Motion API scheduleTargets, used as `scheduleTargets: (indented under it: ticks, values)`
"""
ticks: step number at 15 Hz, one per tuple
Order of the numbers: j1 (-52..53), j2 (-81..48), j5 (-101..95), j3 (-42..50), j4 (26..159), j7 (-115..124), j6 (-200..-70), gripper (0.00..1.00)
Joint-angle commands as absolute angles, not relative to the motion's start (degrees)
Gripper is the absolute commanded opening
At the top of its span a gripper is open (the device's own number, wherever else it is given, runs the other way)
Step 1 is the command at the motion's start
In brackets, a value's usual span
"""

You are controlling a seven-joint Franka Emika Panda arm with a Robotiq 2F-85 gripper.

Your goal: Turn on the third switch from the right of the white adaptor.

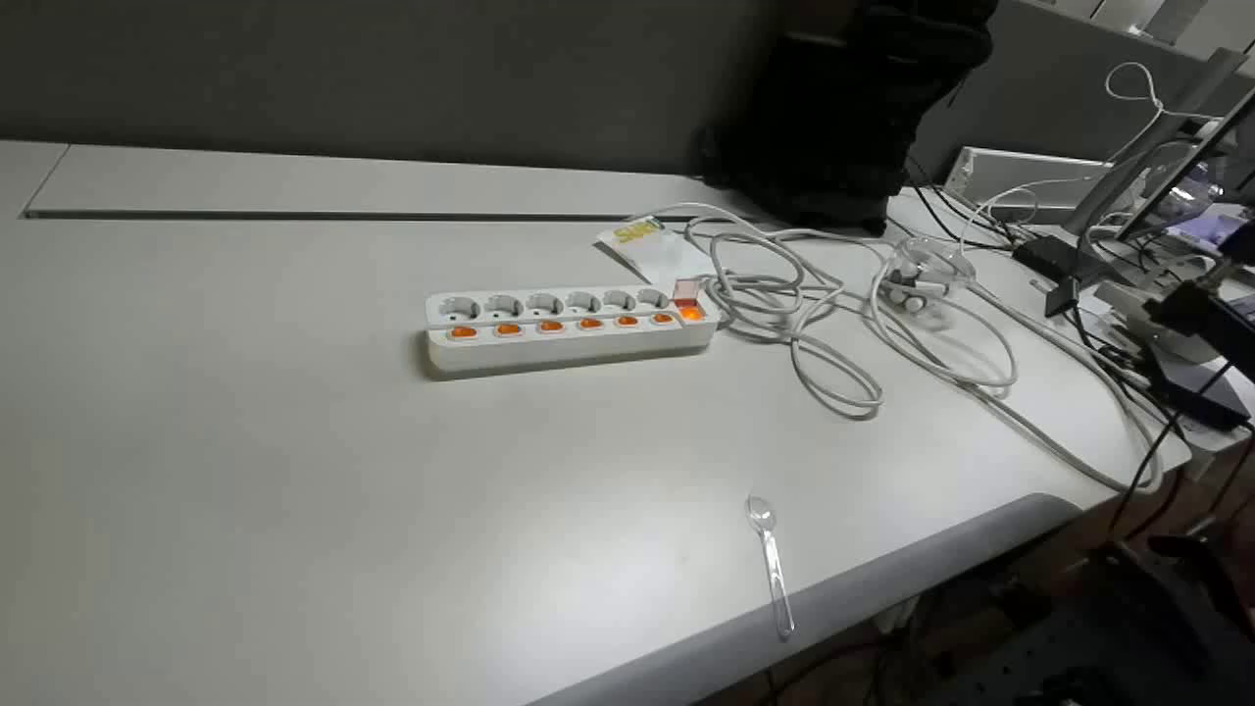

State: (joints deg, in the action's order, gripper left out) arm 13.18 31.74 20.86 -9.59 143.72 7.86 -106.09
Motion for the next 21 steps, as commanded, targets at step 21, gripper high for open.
scheduleTargets:
  ticks: [21]
  values:
    - [3.98,25.48,7.71,-10.22,143.23,11.18,-120.26,1.00]
